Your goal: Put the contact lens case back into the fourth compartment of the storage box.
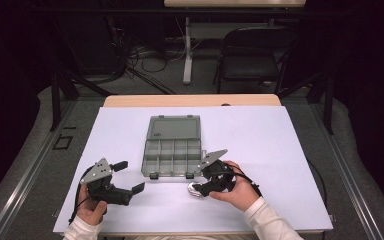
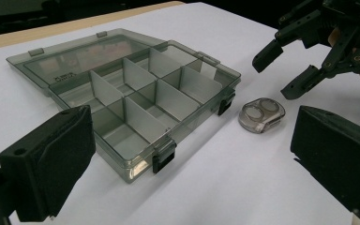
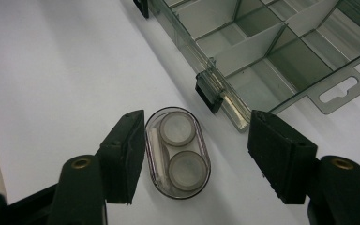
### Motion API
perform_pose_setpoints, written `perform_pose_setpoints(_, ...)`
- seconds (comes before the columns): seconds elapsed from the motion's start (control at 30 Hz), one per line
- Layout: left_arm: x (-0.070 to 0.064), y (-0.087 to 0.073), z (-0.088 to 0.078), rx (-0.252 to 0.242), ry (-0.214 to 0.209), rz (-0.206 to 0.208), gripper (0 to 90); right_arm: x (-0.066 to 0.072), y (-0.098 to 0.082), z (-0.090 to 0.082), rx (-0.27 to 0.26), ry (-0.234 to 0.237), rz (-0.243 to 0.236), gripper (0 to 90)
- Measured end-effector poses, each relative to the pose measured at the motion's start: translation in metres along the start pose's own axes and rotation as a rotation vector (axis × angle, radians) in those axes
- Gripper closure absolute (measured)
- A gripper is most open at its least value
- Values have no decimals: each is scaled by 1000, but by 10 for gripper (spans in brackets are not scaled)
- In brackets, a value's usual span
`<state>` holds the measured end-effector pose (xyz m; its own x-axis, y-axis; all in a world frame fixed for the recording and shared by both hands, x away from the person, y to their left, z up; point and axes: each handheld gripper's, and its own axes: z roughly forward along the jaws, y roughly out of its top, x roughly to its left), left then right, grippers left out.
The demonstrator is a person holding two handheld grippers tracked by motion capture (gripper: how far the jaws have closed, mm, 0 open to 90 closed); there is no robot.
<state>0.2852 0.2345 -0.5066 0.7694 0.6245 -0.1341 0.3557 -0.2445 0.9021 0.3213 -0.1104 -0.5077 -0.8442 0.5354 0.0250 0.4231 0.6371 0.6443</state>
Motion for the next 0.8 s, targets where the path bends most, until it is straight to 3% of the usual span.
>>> perform_pose_setpoints(0.6,1,0,0,2,-3,-2,7,4,2,9,73,21,-47,361)
perform_pose_setpoints(0.8,1,0,0,-1,1,-2,7,4,3,13,108,23,-91,361)
